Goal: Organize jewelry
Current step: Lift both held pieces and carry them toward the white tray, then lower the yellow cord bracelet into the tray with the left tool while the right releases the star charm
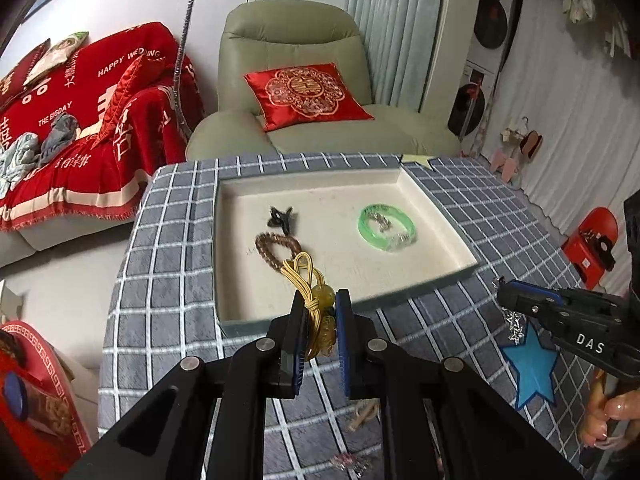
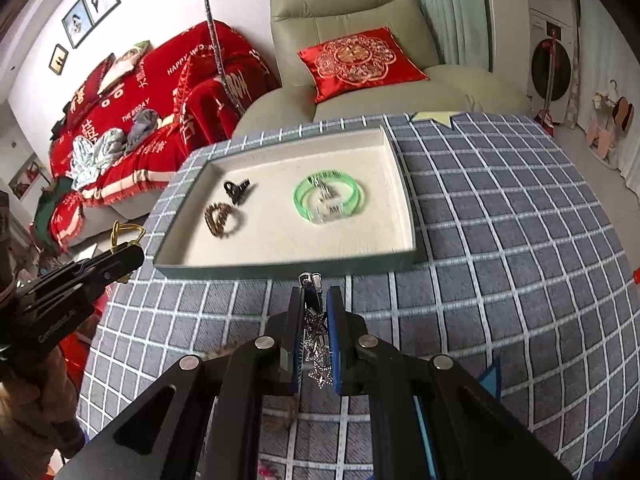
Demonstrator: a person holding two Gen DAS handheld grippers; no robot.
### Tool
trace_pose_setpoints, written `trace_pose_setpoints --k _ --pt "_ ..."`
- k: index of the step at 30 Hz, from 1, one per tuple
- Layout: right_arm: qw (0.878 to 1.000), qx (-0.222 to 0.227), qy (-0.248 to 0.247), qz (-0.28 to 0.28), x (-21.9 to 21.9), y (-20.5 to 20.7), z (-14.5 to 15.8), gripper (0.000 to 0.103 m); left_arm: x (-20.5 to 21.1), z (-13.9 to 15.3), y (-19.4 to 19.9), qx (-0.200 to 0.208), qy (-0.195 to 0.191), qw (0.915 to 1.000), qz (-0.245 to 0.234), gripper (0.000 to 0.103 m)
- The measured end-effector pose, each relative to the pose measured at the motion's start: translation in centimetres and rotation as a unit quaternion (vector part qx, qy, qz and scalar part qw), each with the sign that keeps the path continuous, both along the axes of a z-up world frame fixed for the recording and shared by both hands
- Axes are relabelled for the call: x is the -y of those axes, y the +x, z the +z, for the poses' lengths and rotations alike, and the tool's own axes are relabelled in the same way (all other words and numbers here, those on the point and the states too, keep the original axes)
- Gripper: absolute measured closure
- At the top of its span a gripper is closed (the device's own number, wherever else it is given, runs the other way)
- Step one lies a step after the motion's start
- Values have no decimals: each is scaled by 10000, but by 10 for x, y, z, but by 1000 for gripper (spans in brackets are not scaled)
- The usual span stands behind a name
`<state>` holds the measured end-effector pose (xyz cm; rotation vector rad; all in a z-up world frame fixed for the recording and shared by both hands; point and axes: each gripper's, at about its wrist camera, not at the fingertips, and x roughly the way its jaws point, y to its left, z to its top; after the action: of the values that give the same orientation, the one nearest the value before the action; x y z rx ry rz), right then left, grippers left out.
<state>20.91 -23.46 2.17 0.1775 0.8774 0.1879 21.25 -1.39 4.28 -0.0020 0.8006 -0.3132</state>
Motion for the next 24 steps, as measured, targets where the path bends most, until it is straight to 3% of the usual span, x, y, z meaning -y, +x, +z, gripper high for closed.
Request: trace_pose_setpoints --k 10,15,24 --pt "9994 15 337 -28 10 43 12 91 -10 -6 48 -175 -188 9997 49 73" --pt "9984 -166 535 -10 11 68 2 91 -12 -21 70 -400 -204 9990 88 73" --pt "9981 -513 330 65 0 104 -24 91 -7 -48 99 -768 -121 9970 -15 73"
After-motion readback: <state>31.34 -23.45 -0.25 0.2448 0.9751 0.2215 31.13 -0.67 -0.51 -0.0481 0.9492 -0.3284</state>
